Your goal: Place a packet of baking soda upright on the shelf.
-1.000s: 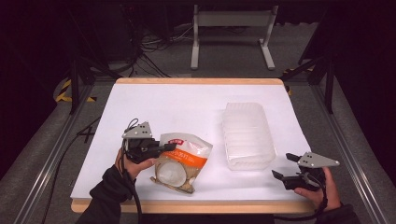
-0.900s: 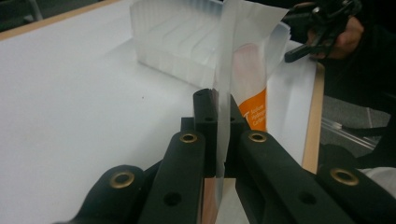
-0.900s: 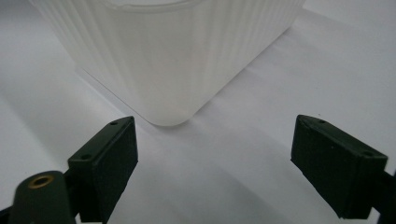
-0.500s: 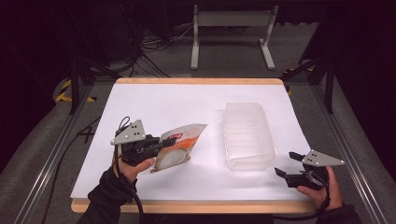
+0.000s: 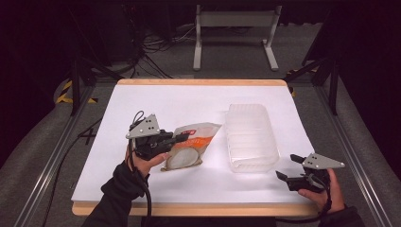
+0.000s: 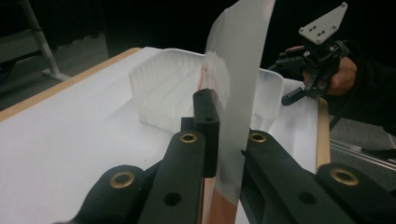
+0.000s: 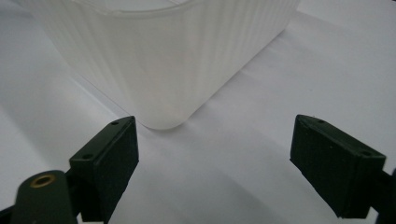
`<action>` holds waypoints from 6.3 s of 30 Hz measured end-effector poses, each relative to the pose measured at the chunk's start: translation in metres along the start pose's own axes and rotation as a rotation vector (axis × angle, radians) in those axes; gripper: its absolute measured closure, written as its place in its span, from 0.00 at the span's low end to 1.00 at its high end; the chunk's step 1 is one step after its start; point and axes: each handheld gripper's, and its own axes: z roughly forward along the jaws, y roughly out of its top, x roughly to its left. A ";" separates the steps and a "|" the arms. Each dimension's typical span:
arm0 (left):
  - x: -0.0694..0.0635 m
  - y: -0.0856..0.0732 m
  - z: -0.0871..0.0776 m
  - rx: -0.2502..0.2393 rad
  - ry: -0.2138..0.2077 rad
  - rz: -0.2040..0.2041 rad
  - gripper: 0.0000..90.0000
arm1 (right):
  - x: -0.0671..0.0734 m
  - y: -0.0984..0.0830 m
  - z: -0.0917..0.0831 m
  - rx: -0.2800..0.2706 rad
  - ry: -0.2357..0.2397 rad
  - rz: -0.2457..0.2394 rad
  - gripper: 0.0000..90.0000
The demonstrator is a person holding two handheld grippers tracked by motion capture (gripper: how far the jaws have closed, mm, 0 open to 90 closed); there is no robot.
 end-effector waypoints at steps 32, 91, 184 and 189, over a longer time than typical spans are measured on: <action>0.021 0.071 0.082 -0.118 -0.071 0.033 1.00 | 0.000 -0.002 -0.003 -0.005 0.003 0.002 0.18; 0.002 0.017 0.188 -0.117 -0.217 -0.071 1.00 | 0.001 -0.004 -0.001 0.005 0.016 -0.004 0.18; -0.003 0.002 0.077 0.301 0.150 0.249 0.15 | -0.002 0.004 -0.008 -0.030 -0.029 0.014 0.17; 0.001 -0.005 0.070 0.338 0.170 0.254 0.11 | 0.003 0.005 -0.003 0.000 -0.047 -0.035 0.17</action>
